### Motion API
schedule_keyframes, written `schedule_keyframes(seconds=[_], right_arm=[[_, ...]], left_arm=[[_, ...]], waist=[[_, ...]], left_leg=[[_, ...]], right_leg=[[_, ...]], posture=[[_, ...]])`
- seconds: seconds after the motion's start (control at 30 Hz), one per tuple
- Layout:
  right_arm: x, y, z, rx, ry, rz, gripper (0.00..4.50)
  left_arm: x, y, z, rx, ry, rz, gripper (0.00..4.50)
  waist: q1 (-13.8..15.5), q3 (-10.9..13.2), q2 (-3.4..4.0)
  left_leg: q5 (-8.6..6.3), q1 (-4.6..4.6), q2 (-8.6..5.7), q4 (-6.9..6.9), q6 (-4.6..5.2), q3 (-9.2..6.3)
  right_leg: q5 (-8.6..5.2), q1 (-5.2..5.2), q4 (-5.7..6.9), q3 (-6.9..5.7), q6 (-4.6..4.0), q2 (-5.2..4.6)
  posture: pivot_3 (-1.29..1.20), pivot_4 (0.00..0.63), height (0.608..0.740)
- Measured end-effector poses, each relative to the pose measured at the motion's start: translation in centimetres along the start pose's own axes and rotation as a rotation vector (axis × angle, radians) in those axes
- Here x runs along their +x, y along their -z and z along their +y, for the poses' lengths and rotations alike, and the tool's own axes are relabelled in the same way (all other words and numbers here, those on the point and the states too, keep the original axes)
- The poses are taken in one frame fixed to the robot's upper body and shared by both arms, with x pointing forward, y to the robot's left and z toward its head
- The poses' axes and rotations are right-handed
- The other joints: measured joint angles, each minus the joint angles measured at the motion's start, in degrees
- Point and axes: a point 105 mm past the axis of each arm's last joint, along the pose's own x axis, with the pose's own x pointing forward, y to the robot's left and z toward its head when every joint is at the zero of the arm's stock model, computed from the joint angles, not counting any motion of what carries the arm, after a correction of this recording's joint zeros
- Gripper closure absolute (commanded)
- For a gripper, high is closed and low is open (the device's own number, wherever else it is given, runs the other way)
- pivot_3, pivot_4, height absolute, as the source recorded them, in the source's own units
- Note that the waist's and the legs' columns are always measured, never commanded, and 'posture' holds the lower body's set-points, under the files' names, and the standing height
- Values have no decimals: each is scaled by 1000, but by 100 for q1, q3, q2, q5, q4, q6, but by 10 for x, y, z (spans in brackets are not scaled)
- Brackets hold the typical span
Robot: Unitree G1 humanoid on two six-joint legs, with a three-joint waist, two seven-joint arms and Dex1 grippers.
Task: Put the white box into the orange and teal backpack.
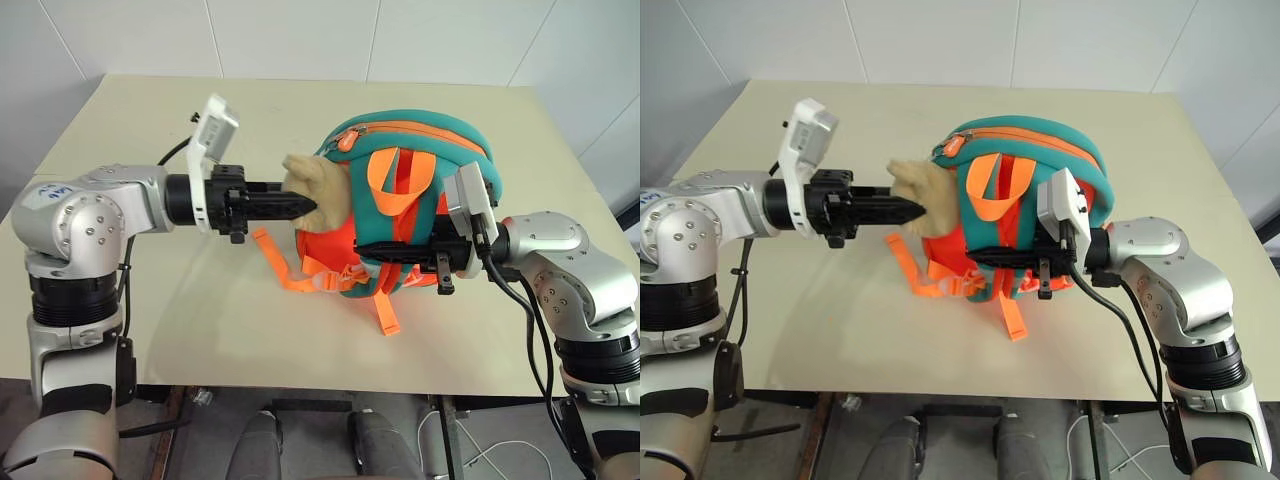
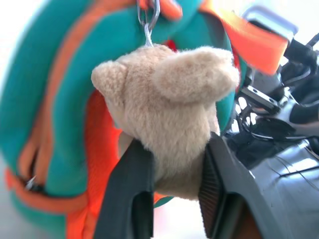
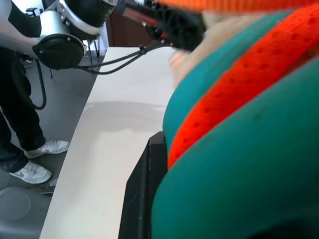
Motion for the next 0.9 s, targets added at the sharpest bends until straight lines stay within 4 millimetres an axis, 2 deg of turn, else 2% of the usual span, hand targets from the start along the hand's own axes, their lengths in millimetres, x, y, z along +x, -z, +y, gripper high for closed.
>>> schedule_keyframes(seconds=[0.23, 0.37, 0.43, 0.57, 0.67, 0.77, 0.9], right_arm=[[-4, 0, 4, 23, 20, -38, 4500], [-2, 1, 10, 40, 15, -53, 4500], [-2, 1, 11, 40, 18, -57, 4500], [-1, 0, 12, 39, 27, -59, 4500], [-2, 2, 12, 47, 38, -57, 4500], [-2, 5, 13, 57, 44, -54, 4500], [-1, 6, 14, 64, 47, -47, 4500]], left_arm=[[-17, -15, 15, -9, -65, -42, 3938], [-35, -25, 34, -45, -139, -108, 3940], [-41, -22, 44, -71, -177, -108, 3957], [-50, -7, 59, -105, -237, -44, 3965], [-55, 21, 72, -140, -290, 79, 3978], [-54, 48, 81, -176, -308, 182, 3992], [-45, 68, 89, -177, -317, 265, 3993]], waist=[[18, 0, 0], [-4, 0, 0], [-18, 0, 0], [-31, 0, 0], [-54, 0, 0], [-51, 0, 0], [-45, 0, 0]], left_leg=[[0, 0, 0, -5, 0, -1], [0, 1, 0, -6, 0, 1], [0, 1, 0, -7, 0, 1], [0, 1, 0, -14, 0, 3], [0, 4, 1, -20, 0, 4], [0, 2, 1, -20, 0, 4], [0, 2, 1, -18, 0, 4]], right_leg=[[0, -1, -2, -1, 0, 0], [0, -2, -1, -1, -1, 1], [0, -2, -2, 0, -1, 0], [-1, -4, -3, 0, -3, 0], [-3, -5, -3, 0, -6, 1], [-4, -6, -3, 0, -7, 0], [-4, -5, -2, 0, -7, 0]], posture=[[0, 150, 740], [0, 150, 740], [0, 150, 740], [0, 150, 740], [0, 150, 740], [0, 150, 740], [0, 150, 740]])
